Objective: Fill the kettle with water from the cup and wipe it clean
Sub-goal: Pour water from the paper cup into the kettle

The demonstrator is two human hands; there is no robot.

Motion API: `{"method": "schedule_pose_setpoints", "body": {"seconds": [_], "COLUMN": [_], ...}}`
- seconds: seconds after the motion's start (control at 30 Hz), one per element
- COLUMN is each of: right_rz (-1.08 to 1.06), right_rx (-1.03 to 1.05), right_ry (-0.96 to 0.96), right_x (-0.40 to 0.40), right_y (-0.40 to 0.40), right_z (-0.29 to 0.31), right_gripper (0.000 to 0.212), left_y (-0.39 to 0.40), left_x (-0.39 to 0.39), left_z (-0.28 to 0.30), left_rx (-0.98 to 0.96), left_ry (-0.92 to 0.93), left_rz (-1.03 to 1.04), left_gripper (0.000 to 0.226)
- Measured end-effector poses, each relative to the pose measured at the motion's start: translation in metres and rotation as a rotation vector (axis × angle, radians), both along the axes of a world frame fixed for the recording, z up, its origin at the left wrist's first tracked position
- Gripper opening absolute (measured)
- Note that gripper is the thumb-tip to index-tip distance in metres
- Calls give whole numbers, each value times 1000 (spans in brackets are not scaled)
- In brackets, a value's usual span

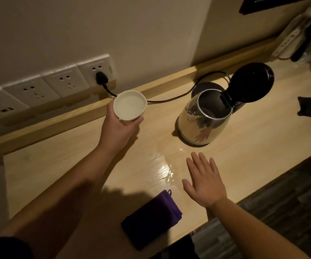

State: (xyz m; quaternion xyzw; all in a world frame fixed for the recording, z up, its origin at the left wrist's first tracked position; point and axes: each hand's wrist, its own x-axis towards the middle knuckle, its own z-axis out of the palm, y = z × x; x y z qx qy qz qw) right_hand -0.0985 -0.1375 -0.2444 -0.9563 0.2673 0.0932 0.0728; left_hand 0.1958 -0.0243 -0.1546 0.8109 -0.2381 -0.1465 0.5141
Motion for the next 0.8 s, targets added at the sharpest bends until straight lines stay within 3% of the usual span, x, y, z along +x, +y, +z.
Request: {"method": "schedule_pose_setpoints", "body": {"seconds": [0.43, 0.8], "right_rz": [-8, 0], "right_rx": [47, 87], "right_ry": [-11, -17], "right_x": [-1, -1], "right_y": [-1, -2], "right_z": [3, 7], "right_gripper": [74, 74], "left_y": [-76, -105], "left_x": [-22, -32], "left_z": [79, 88], "left_rx": [82, 213], "left_ry": [-249, -372], "left_rz": [-436, -576], "left_gripper": [85, 84]}}
